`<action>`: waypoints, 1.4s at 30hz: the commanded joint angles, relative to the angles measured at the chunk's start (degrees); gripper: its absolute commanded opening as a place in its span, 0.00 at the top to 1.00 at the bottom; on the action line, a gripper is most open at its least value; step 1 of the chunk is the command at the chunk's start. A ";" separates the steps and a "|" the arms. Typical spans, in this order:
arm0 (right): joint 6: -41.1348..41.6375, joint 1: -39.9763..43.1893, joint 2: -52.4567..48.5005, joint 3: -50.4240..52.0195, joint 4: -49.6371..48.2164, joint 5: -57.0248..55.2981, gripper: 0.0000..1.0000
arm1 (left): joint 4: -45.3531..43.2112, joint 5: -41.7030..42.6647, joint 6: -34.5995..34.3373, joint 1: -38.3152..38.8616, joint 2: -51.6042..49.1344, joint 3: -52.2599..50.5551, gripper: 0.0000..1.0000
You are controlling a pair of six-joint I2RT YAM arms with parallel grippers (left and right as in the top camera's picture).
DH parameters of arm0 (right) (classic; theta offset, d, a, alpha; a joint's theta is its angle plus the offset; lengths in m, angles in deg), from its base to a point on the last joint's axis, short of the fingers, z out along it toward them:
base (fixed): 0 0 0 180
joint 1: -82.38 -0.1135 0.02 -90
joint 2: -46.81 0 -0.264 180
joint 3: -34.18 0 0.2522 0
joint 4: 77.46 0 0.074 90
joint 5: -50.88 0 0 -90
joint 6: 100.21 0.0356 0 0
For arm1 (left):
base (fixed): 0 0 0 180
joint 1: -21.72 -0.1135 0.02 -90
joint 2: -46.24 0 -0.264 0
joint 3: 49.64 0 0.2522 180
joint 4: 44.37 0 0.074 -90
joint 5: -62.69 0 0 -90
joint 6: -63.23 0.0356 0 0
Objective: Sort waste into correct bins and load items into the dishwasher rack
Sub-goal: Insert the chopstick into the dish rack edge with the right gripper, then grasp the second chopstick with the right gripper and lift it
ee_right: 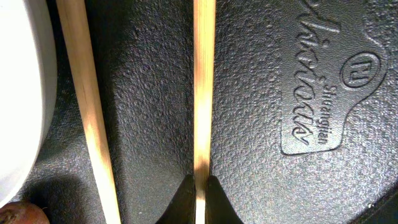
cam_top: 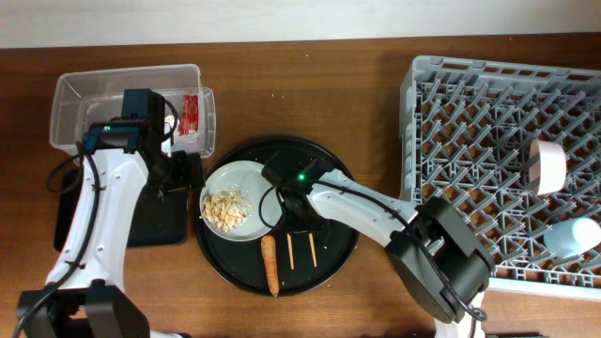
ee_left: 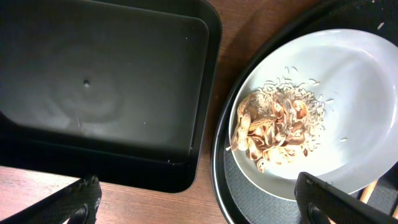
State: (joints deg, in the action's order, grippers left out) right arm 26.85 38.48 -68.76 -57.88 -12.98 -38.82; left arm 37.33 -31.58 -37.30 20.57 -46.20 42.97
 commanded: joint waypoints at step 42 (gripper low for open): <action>-20.79 38.73 18.86 11.67 5.81 -2.71 0.93 | 0.26 0.61 -0.15 -0.04 1.18 0.15 0.01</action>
State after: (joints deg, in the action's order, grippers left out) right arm 6.26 76.77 -48.96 -46.74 -7.00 -40.66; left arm 37.51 -31.36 -37.30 20.57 -46.20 42.97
